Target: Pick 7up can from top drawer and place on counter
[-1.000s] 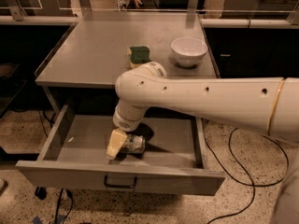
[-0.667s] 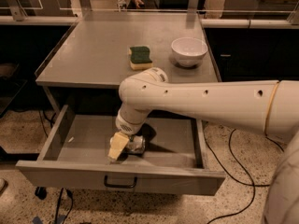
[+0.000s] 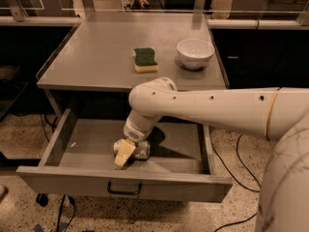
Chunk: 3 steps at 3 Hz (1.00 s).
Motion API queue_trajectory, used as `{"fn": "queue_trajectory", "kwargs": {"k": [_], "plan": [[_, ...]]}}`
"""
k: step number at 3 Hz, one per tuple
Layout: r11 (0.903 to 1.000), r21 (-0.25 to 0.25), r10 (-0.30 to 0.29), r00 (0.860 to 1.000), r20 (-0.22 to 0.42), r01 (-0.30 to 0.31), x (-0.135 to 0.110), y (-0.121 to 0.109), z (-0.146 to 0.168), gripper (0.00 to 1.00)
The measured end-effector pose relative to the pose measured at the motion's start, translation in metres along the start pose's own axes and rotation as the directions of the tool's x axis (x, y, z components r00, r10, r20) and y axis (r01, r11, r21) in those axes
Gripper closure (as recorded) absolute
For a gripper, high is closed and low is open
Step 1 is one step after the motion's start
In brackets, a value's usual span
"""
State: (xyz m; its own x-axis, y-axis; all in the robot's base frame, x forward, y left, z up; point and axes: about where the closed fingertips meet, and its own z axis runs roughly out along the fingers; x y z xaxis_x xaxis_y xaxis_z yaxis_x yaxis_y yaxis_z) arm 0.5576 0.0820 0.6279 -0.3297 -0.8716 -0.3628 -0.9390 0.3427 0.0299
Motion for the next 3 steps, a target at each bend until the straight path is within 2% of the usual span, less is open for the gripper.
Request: {"fn": "queue_trajectory", "kwargs": {"k": [1, 3], "plan": [[0.9997, -0.014, 0.020, 1.000, -0.003, -0.020, 0.0048, -0.0043, 0.0077, 0.00], [0.9997, -0.015, 0.020, 1.000, -0.003, -0.020, 0.0048, -0.0043, 0.0079, 0.49]]}}
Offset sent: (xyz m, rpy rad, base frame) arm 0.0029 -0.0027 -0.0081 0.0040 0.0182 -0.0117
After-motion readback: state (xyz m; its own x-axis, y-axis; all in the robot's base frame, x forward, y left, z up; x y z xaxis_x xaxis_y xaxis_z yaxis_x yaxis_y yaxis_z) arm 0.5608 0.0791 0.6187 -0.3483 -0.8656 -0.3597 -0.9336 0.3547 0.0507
